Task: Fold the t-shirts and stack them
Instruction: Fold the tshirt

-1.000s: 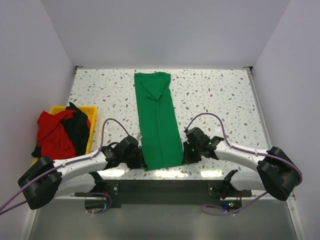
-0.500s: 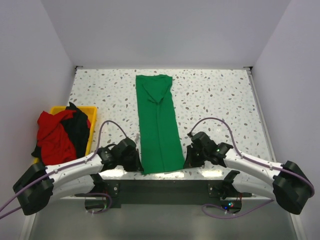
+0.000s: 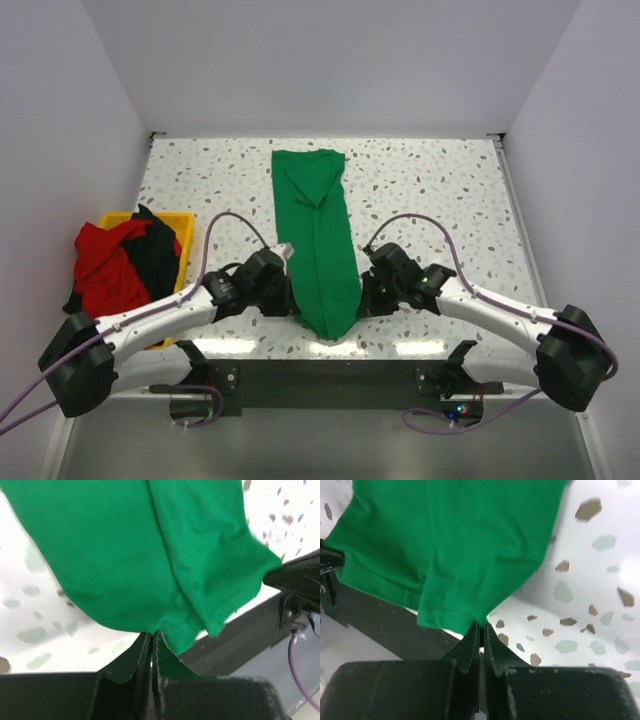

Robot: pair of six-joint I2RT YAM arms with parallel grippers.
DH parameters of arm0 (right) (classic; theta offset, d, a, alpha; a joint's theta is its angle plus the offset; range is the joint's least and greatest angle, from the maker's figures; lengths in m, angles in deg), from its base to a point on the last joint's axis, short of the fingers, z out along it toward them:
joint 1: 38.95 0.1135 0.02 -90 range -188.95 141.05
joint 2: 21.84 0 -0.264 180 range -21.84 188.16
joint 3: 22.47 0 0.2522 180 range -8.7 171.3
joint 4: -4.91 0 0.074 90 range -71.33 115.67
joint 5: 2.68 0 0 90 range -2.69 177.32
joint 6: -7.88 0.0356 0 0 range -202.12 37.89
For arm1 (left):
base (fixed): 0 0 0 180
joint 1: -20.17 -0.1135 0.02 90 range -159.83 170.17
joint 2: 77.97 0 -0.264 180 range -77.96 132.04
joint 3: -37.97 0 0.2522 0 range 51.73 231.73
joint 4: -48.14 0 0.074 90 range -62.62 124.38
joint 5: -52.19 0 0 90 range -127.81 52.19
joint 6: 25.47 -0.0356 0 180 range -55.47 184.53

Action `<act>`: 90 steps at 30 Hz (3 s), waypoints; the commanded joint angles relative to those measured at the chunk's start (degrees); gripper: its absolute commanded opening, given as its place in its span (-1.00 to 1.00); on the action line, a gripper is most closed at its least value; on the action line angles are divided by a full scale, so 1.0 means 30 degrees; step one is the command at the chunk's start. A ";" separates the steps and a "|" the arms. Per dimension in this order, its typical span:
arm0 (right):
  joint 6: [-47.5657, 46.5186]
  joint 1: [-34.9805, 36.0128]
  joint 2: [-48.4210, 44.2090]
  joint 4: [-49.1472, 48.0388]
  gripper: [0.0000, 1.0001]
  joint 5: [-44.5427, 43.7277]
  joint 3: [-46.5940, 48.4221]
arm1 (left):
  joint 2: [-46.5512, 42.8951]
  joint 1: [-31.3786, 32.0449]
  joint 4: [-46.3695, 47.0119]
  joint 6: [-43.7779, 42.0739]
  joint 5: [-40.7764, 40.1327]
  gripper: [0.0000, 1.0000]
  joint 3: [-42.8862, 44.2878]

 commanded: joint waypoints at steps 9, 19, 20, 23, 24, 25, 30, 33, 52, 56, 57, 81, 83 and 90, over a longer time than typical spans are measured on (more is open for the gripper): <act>-0.2234 -0.1811 0.7285 -0.0716 -1.00 -0.2696 0.8949 | 0.4363 -0.4611 0.3102 -0.2516 -0.1453 -0.98 0.4370; -0.2145 -0.5033 1.2707 -0.0748 -1.00 -0.2784 1.4433 | 0.8850 -0.7044 0.5096 -0.1462 -0.1837 -0.98 0.7626; -0.2233 -0.5151 1.3059 -0.0747 -1.00 -0.2842 1.4873 | 0.9144 -0.7306 0.5271 -0.1432 -0.1896 -0.97 0.7861; -0.2410 -0.5503 1.4406 -0.0571 -1.00 -0.3019 1.6456 | 1.0637 -0.7833 0.5098 -0.1637 -0.1983 -0.97 0.9120; -0.2468 -0.5649 1.4700 -0.0368 -1.00 -0.2961 1.7214 | 1.1192 -0.7981 0.5097 -0.1666 -0.1984 -0.97 0.9674; -0.2497 -0.5737 1.5370 -0.0250 -1.00 -0.2844 1.7569 | 1.1429 -0.8128 0.5097 -0.1725 -0.1955 -0.97 0.9883; -0.2673 -0.6411 1.6752 0.0132 -1.00 -0.2492 1.9182 | 1.2397 -0.8919 0.5272 -0.1812 -0.1750 -0.97 1.0674; -0.2790 -0.6617 1.7222 0.0307 -1.00 -0.2403 1.9709 | 1.2925 -0.9125 0.5039 -0.1959 -0.1604 -0.97 1.1200; -0.3668 -0.7349 1.9711 0.1771 -0.85 -0.2022 2.3693 | 1.4917 -1.0238 0.4774 -0.2896 -0.0696 -0.72 1.3399; -0.4108 -0.7642 2.0007 0.2739 -0.38 -0.2052 2.4634 | 1.4568 -1.0706 0.5095 -0.3480 -0.0315 0.10 1.3401; -0.4225 -0.7729 1.9832 0.2653 -0.30 -0.2052 2.4517 | 1.4364 -1.0881 0.5300 -0.3570 -0.0198 0.18 1.3342; -0.2791 -0.6002 1.5437 -0.0775 -0.27 -0.1877 1.7020 | 1.7519 -0.8158 0.8145 -0.2750 0.2295 -0.74 1.5357; -0.2878 -0.5944 1.5319 -0.0805 -0.28 -0.1847 1.6638 | 1.8167 -0.8275 0.7793 -0.2809 0.1914 -0.74 1.5946; -0.2937 -0.5884 1.4850 -0.1858 -0.31 -0.1642 1.3887 | 1.9429 -0.8568 0.7939 -0.2253 0.1212 -0.74 1.5862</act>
